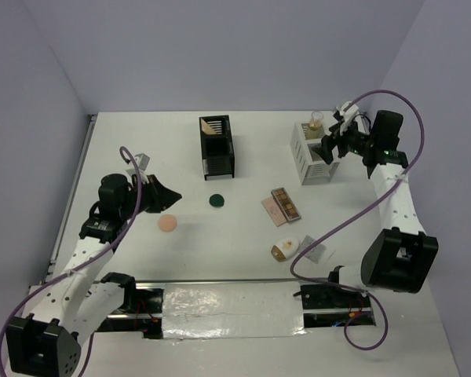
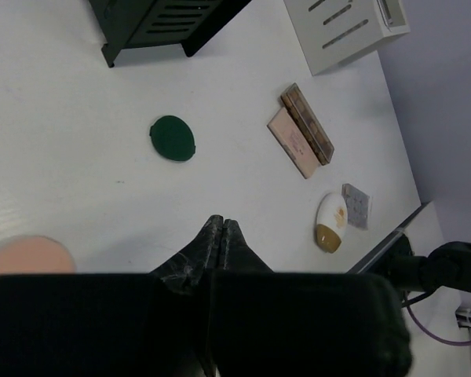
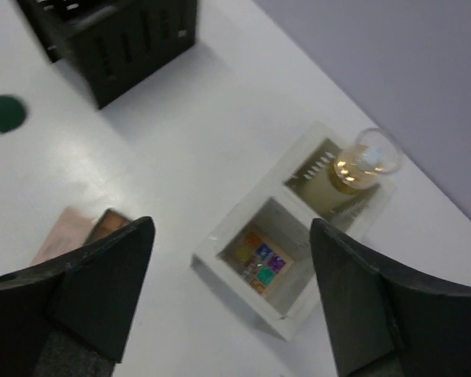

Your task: Organize the makeup

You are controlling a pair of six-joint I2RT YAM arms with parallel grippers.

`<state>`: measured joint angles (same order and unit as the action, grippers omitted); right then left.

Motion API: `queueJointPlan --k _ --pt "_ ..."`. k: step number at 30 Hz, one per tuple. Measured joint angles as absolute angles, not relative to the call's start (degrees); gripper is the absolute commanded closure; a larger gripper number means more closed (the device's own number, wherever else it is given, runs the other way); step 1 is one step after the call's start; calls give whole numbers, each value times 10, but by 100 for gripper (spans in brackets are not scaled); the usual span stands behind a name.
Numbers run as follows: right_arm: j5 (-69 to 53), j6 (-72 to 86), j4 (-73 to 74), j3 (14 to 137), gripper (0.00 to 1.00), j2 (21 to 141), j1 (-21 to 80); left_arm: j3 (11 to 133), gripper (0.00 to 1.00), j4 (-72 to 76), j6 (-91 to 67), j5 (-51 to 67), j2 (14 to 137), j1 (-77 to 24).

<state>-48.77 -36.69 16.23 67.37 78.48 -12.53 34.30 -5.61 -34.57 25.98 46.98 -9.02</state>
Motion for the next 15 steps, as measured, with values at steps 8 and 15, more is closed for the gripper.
queueJointPlan --k 8,15 --pt "-532 -465 386 639 55 725 -78 336 83 -46 -348 261 473 -130" --pt "-402 -365 411 540 28 655 90 336 28 -46 -350 252 471 -138"
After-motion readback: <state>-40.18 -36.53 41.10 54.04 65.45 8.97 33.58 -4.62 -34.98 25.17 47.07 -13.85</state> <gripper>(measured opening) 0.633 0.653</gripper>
